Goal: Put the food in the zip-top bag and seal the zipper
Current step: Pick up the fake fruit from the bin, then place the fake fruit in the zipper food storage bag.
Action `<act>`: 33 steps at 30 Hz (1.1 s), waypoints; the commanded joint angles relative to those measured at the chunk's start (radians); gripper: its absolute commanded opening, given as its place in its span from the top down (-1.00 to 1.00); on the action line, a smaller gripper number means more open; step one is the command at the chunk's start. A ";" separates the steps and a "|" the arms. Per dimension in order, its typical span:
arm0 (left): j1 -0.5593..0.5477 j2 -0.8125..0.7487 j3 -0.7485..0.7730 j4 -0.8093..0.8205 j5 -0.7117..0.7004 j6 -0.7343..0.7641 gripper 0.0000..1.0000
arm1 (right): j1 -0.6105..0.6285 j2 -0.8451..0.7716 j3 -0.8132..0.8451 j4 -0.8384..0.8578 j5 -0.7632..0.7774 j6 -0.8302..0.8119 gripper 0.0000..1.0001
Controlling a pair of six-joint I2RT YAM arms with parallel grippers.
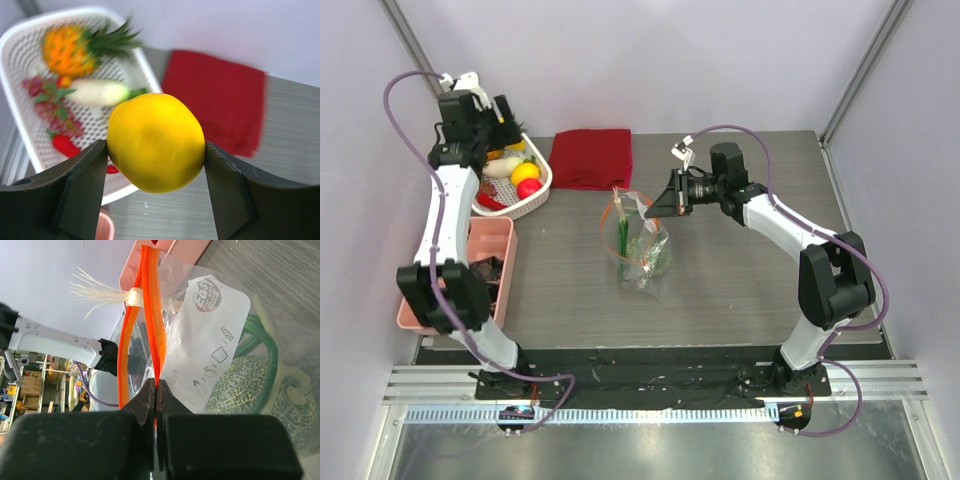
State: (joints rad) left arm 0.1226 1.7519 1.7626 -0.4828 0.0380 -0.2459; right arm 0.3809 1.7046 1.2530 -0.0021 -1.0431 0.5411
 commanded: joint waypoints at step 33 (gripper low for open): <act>-0.649 -0.401 -0.160 -0.158 -0.087 0.204 -1.00 | -0.016 -0.031 0.126 -0.187 0.038 -0.122 0.98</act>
State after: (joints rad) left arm -0.6224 1.3544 1.4971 -0.6552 -0.0265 -0.0570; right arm 0.3687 1.7065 1.3323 -0.2043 -0.9852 0.4316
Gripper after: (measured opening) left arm 0.996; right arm 0.023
